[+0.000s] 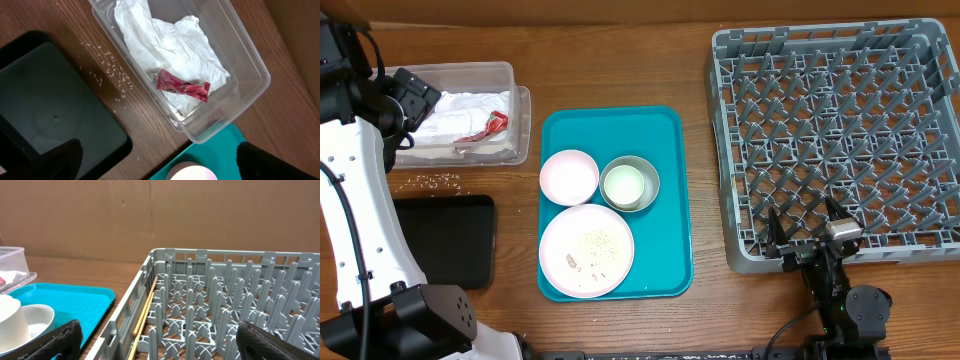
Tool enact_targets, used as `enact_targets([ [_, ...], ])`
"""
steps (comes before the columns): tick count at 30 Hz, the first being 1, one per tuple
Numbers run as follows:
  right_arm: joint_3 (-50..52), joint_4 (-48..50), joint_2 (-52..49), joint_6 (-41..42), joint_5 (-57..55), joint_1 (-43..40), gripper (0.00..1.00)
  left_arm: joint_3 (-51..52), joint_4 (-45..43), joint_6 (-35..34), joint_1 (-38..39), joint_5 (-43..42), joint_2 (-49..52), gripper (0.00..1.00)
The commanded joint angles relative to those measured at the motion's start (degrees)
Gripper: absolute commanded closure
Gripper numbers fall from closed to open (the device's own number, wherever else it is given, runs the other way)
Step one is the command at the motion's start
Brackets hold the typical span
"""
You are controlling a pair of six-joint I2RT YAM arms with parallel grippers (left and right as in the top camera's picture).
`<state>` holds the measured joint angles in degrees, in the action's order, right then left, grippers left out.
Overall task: Sort waste into correct bins and load items into the dishwasher
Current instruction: 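Raise the right arm and reach it over the pink bowl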
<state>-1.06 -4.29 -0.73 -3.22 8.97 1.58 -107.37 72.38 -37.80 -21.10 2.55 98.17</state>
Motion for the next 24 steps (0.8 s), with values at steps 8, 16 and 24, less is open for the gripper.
enact_targets([
  [8,0.6,13.2,0.6,4.7,8.1,0.3,0.00,0.1,-1.7,-1.2,-0.2,1.5,0.7,0.00],
  [16,0.6,35.1,0.6,6.5,9.7,0.3,0.00,0.1,-1.5,-1.2,-0.2,1.5,0.7,0.00],
  [24,-4.6,45.5,-0.9,6.5,10.0,0.3,0.00,0.1,-2.3,-1.2,-0.2,0.8,0.8,0.00],
])
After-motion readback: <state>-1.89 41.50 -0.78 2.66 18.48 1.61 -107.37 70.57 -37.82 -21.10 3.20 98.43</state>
